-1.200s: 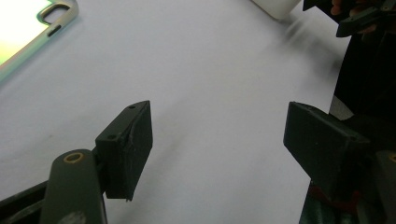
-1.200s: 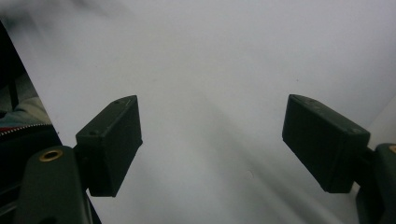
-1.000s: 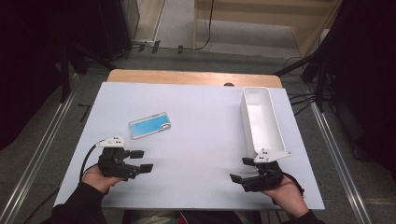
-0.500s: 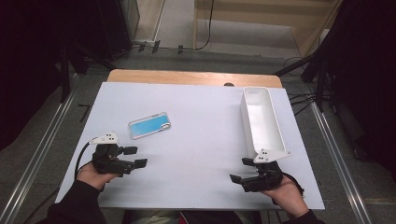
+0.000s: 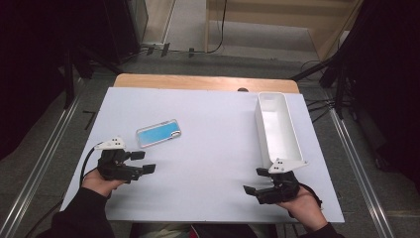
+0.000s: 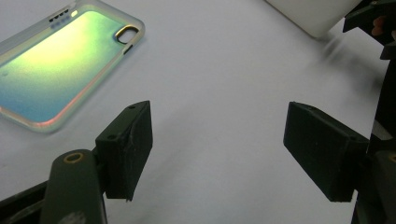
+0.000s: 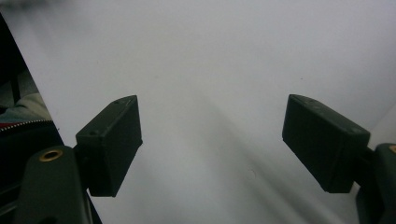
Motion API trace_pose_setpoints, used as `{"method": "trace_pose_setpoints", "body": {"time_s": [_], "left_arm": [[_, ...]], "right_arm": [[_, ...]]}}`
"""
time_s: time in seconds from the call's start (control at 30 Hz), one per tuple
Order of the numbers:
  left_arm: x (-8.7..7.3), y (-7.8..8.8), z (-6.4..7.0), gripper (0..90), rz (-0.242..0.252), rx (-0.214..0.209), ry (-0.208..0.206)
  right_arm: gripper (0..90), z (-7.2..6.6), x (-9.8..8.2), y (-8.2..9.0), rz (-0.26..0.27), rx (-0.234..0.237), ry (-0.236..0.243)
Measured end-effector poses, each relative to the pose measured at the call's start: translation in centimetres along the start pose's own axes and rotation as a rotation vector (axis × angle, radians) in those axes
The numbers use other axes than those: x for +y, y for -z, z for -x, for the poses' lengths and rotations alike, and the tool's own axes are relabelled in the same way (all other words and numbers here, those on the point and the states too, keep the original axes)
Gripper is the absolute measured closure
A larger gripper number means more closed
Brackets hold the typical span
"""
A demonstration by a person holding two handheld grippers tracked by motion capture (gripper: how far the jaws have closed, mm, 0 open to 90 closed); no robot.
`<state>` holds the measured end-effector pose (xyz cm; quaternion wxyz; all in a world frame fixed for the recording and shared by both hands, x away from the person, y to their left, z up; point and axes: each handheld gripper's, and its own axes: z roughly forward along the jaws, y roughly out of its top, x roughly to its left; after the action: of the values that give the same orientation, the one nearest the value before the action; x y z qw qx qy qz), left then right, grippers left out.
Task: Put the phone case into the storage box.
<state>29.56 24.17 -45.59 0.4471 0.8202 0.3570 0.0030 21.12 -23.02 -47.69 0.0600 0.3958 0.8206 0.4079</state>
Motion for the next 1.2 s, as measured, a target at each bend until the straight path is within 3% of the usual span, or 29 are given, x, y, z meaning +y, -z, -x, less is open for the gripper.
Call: {"method": "trace_pose_setpoints", "body": {"time_s": [0.17, 0.37, 0.53, 0.7, 1.2], "left_arm": [[0.4, -0.2, -0.4, 23.8, 0.016, -0.012, 0.012], [1.0, -0.7, -0.9, 23.8, -0.014, -0.011, 0.000], [1.9, -0.8, -1.4, 23.9, -0.002, -0.003, -0.005], [2.7, -0.9, -1.7, 24.1, 0.021, -0.015, -0.030], [5.2, -2.6, -2.6, 24.1, -0.001, -0.020, -0.098]], "right_arm": [[18.5, 0.0, 0.0, 0.0, -0.001, 0.001, 0.006], [18.5, 0.0, 0.0, -0.1, -0.003, 0.002, 0.007], [18.5, 0.0, 0.0, -0.1, -0.002, 0.002, 0.006], [18.5, 0.0, 0.0, -0.1, -0.002, 0.005, 0.009], [18.5, 0.0, 0.0, -0.2, -0.006, 0.012, 0.016]]}}
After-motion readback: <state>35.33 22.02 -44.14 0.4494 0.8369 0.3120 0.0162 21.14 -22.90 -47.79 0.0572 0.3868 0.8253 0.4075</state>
